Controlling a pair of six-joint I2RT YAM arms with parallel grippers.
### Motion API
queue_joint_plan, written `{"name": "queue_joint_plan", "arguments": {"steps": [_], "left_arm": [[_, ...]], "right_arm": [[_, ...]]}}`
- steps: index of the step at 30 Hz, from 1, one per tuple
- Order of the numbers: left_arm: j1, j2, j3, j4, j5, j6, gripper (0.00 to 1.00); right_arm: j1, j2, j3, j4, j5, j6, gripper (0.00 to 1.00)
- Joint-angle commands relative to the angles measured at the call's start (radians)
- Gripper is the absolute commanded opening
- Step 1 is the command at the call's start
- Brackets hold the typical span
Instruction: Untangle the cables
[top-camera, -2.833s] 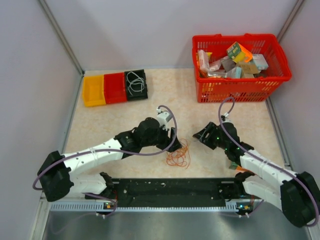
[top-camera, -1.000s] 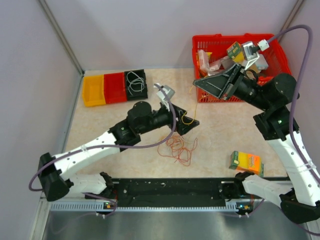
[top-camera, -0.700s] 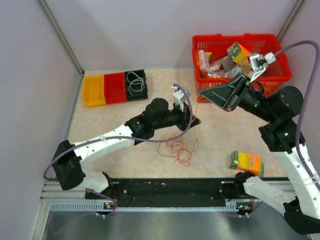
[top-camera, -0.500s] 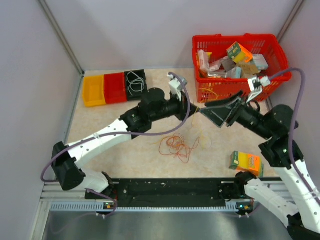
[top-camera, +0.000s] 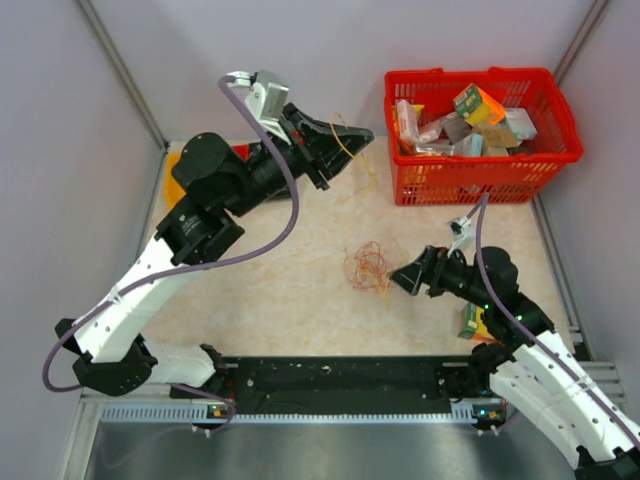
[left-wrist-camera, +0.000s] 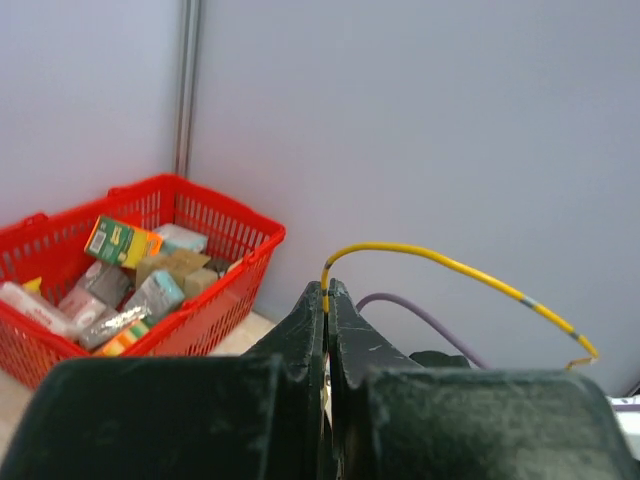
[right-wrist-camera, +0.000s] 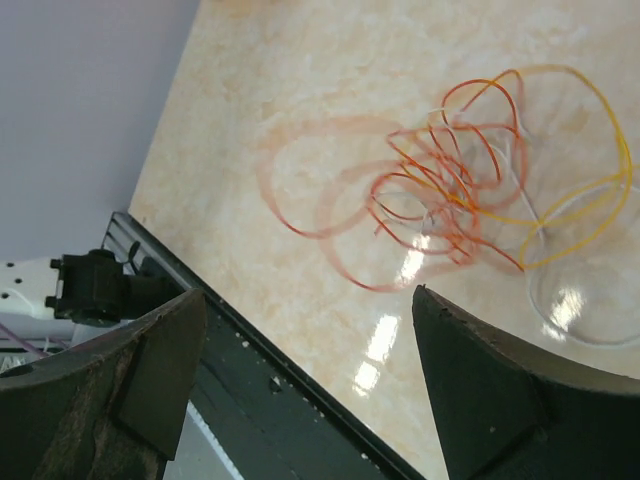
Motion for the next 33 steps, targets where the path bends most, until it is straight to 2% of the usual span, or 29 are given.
{"name": "queue_joint_plan", "arguments": {"steps": [1,5,9,12,14,18,21,25,29,33], "left_arm": [[-0.001,0.002,0.035,0.027,0.005,-0.018,0.00],[-0.003,0.022,0.068,0.030,0.014,-0.043,0.00],[-0.003,0.017,0.096,-0.035,-0.030,0.014,0.00],[-0.001,0.000,0.096,-0.164,-0.153,0.073,0.00],[-0.001,-0.023,0.067,-0.247,-0.290,0.089,0.00],[0.018,-0.086,-0.080,-0.380,-0.476,0.086,0.00],[0.107,-0.124,-0.200,-0.500,-0.527,0.008,0.00],[0.322,-0.162,-0.364,-0.601,-0.458,-0.118,0.00],[0.457,-0.172,-0.507,-0.619,-0.447,-0.221,0.00],[0.519,-0.149,-0.655,-0.571,-0.412,-0.354,0.00]], "right_arm": [[-0.006,-0.008,0.006,0.247,-0.077,0.016,0.84],[-0.006,0.067,-0.075,0.497,-0.167,0.114,0.84],[-0.005,0.165,-0.110,0.510,-0.175,0.151,0.83],[-0.005,0.156,-0.170,0.548,-0.174,0.169,0.82],[-0.006,0.142,-0.199,0.534,-0.152,0.168,0.82],[-0.006,0.145,-0.222,0.526,-0.146,0.165,0.82],[-0.006,0.163,-0.235,0.551,-0.152,0.171,0.81],[-0.006,0.179,-0.235,0.551,-0.155,0.168,0.81],[-0.005,0.176,-0.246,0.551,-0.152,0.177,0.81],[-0.006,0.156,-0.259,0.539,-0.148,0.189,0.81]]}}
